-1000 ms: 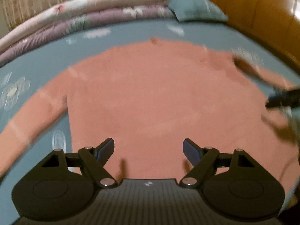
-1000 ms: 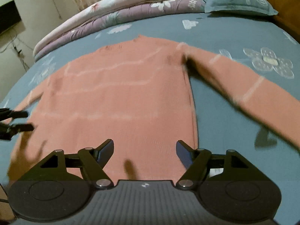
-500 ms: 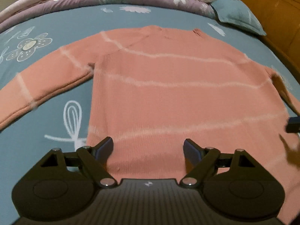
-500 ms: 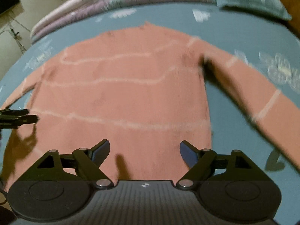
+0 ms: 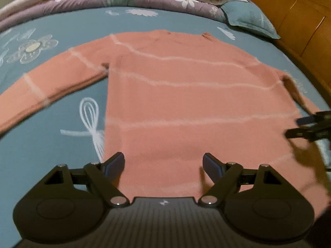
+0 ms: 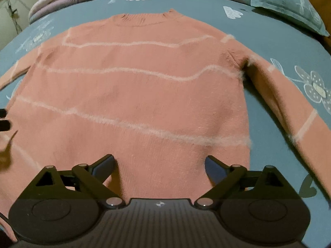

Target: Fold clothes

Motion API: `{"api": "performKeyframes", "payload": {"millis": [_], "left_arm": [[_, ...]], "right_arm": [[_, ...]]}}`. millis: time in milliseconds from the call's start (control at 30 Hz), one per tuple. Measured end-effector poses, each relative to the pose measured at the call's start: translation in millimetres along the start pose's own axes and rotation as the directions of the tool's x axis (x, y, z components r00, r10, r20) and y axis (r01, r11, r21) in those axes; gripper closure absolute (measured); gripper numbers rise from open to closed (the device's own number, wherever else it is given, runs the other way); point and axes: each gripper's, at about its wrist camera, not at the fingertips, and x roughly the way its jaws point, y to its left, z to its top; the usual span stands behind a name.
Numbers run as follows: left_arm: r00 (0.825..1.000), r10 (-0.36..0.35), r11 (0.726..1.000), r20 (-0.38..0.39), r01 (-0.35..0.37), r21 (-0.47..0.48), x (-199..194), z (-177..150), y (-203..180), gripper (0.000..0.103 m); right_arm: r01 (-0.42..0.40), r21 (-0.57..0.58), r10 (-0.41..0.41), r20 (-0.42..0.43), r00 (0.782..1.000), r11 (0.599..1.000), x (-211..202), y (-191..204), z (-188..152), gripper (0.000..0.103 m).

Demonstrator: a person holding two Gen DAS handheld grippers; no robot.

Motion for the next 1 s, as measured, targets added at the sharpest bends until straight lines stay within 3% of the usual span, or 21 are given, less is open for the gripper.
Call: {"api": "performKeyframes", "payload": {"millis": [67, 100, 233, 267, 333, 400, 500, 600, 667, 733, 767, 833, 933, 1000], "left_arm": [[0.999, -0.038, 0.999, 0.002, 0.038, 0.031, 1.9, -5.2, -8.0, 0.02], [0.999, -0.025, 0.999, -0.041, 0.026, 0.027, 8.3, -10.0, -10.5, 0.02], [0.999, 0.017, 0.999, -0.05, -0.014, 0.048, 0.2, -21.3, -7.5, 0.019], [0.999, 0.03, 0.999, -0.04, -0.028, 0.042, -6.3, -20.1, -2.4, 0.019], [0.992, 0.13, 0.991, 0.004, -0.13, 0.025, -19.4, -14.6, 18.1, 0.019], [0.966, 0.254, 0.967, 0.043, -0.253, -0.023, -30.0, -8.3, 47.4, 0.019], [0.919, 0.378, 0.922, 0.113, -0.363, -0.136, -49.3, 3.9, 104.0, 0.019], [0.871, 0.463, 0.861, 0.161, -0.399, -0.315, -73.9, 15.2, 171.8, 0.019], [0.858, 0.486, 0.818, 0.165, -0.381, -0.43, -87.8, 18.8, 212.5, 0.021], [0.878, 0.452, 0.781, 0.155, -0.306, -0.545, -100.8, 16.4, 249.0, 0.022], [0.902, 0.402, 0.78, 0.161, -0.244, -0.577, -104.2, 14.4, 262.9, 0.022], [0.924, 0.331, 0.779, 0.189, -0.155, -0.608, -103.4, 8.1, 278.1, 0.02], [0.965, 0.232, 0.748, 0.124, -0.095, -0.657, -80.4, 0.5, 297.5, 0.02], [0.968, 0.242, 0.711, 0.057, -0.137, -0.69, -66.0, -4.9, 310.0, 0.022]], "right_arm": [[0.004, -0.012, -0.004, 0.005, 1.0, 1.0, 0.3, 3.7, 3.0, 0.006], [0.004, -0.018, -0.004, 0.009, 1.0, 1.0, 0.0, 5.5, 5.2, 0.006], [0.003, -0.065, -0.001, 0.038, 0.999, 0.998, -7.3, 13.9, 14.2, 0.006], [0.003, -0.08, 0.0, 0.047, 0.999, 0.997, -10.2, 15.8, 15.6, 0.006], [0.008, -0.108, -0.002, 0.06, 0.998, 0.994, -13.4, 19.9, 17.9, 0.006], [0.012, -0.127, -0.004, 0.066, 0.998, 0.992, -14.6, 23.8, 20.1, 0.006], [0.013, -0.131, -0.005, 0.057, 0.998, 0.991, -12.6, 30.1, 23.8, 0.006], [0.016, -0.154, -0.008, 0.055, 0.998, 0.988, -13.4, 40.3, 27.3, 0.006], [0.024, -0.17, -0.015, 0.057, 0.998, 0.985, -15.2, 45.3, 29.5, 0.006], [0.03, -0.178, -0.02, 0.058, 0.998, 0.984, -18.2, 48.7, 30.7, 0.006], [0.033, -0.179, -0.023, 0.057, 0.998, 0.983, -18.3, 50.1, 31.4, 0.006], [0.044, -0.168, -0.037, 0.049, 0.998, 0.985, -15.3, 51.1, 32.2, 0.006], [0.057, -0.145, -0.053, 0.03, 0.998, 0.988, -9.2, 53.9, 33.9, 0.006], [0.055, -0.144, -0.052, 0.025, 0.998, 0.988, -7.0, 57.7, 35.6, 0.006]]}}
